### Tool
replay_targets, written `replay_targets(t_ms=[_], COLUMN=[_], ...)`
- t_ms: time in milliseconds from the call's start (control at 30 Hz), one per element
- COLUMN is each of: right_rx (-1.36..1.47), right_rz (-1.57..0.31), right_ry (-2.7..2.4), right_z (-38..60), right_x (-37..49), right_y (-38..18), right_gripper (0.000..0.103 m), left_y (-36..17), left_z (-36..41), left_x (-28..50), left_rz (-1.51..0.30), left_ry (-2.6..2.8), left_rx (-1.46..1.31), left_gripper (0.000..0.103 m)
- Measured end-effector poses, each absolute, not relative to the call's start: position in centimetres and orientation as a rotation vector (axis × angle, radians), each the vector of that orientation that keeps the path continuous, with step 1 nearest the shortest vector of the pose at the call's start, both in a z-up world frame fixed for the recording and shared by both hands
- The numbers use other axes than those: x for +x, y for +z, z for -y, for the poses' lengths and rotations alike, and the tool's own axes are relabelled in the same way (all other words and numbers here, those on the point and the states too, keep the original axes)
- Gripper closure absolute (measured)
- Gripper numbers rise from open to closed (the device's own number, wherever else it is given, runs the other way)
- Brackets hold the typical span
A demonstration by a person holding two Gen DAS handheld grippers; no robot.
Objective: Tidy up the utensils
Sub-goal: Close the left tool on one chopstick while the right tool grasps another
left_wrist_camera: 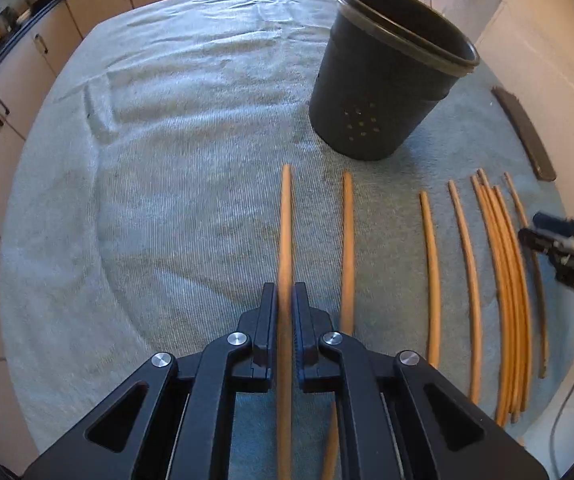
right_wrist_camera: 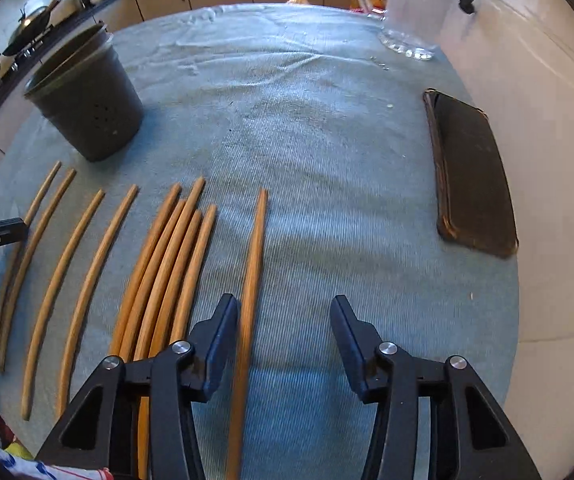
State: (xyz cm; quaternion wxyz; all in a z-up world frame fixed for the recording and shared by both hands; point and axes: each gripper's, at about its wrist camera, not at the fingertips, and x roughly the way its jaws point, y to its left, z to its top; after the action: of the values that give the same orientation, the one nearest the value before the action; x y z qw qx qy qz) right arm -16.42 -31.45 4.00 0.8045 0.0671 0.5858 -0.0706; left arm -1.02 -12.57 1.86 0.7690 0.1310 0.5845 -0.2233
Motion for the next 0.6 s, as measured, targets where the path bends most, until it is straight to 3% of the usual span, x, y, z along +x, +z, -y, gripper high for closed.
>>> replay_targets(t_ms=[200, 300, 367, 600], right_rx=[0.124, 0.112, 0.11, 0.203], right_rz=[-1.334, -1.339, -1.318, -1.193], right_ry=[-0.127, -0.109, -0.114, -0.134], right_z=[31.7, 31.5, 31.4, 31.5], right_x=[-13.5, -12.6, -12.3, -13.8], right_y=[4.0, 4.1, 4.2, 5.6], right_gripper=[0.054, 0.069, 0.091, 0.097], left_y=[1.8, 1.8, 1.8, 4.4], left_z=[14.4, 14.7, 14.6, 11.7], left_x=[0.2, 0.6, 0.7, -1.3], left_rz=[-1.27, -1.268, -1.259, -1.137], left_ry=[-0.496, -0.506, -0.514, -0.498], left_rx=[0.34, 0.331, 0.326, 0.226], left_gripper=[0.095, 0.095, 0.097, 0.097])
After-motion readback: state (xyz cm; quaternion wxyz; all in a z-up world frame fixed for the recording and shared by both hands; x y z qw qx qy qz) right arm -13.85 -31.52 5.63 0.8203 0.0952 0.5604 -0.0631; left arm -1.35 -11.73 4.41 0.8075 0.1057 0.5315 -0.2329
